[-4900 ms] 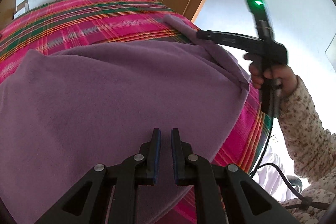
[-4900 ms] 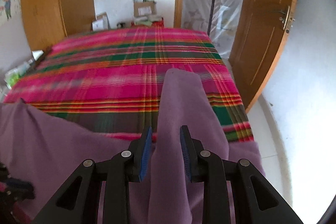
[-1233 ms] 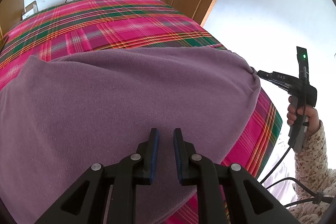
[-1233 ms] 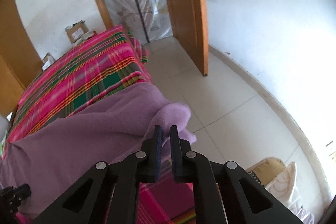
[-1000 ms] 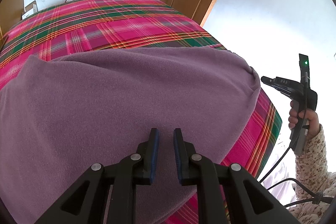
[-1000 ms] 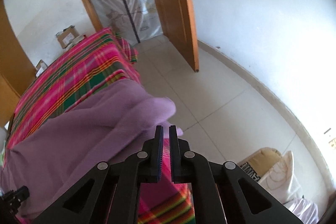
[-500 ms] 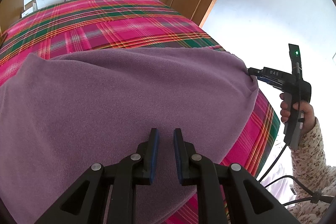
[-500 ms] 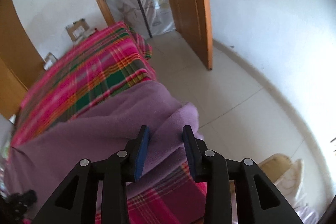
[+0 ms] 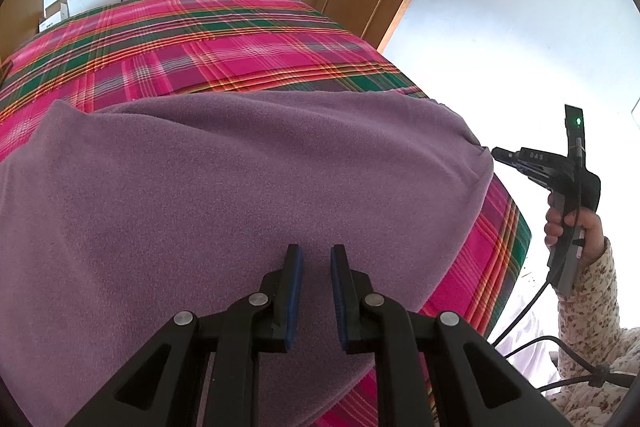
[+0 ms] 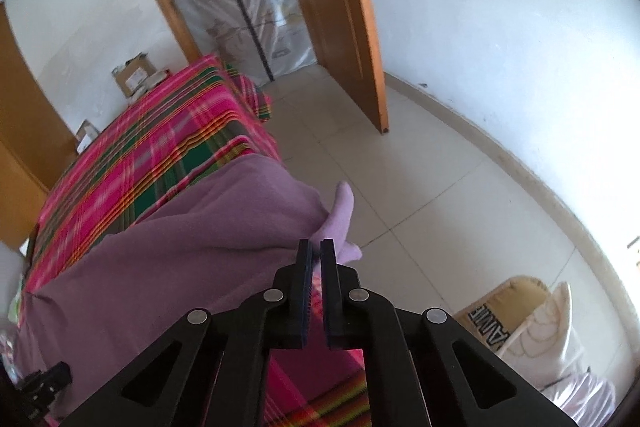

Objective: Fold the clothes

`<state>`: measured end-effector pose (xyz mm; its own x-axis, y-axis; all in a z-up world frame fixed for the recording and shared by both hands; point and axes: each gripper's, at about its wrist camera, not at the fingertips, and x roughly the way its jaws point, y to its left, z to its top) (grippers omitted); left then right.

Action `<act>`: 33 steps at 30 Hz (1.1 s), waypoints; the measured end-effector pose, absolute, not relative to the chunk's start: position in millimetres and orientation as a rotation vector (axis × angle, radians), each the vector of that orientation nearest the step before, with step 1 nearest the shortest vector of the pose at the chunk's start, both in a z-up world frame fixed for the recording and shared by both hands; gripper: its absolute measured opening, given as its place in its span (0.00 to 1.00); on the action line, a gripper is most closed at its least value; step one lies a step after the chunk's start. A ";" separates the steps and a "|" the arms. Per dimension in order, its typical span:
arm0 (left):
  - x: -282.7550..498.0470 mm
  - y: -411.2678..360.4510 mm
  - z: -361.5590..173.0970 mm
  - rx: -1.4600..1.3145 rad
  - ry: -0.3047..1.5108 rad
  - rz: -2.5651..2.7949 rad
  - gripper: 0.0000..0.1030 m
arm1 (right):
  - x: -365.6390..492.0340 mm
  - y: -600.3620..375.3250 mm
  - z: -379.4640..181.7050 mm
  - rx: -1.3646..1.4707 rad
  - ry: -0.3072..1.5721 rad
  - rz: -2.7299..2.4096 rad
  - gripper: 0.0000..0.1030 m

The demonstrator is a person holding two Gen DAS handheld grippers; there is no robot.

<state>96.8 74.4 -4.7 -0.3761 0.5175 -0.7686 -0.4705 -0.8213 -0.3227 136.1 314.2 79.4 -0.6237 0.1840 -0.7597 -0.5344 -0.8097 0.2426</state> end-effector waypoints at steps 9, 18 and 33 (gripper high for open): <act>95.1 73.8 -3.9 -1.256 -0.072 2.196 0.14 | 131.3 326.4 95.6 -0.975 0.737 2.532 0.10; 93.1 70.3 -4.6 -1.254 -0.096 2.173 0.14 | 57.0 313.9 87.4 -1.163 0.573 2.646 0.32; 90.9 66.2 -4.5 -1.250 -0.117 2.157 0.14 | 41.0 312.9 76.7 -1.178 0.455 2.635 0.05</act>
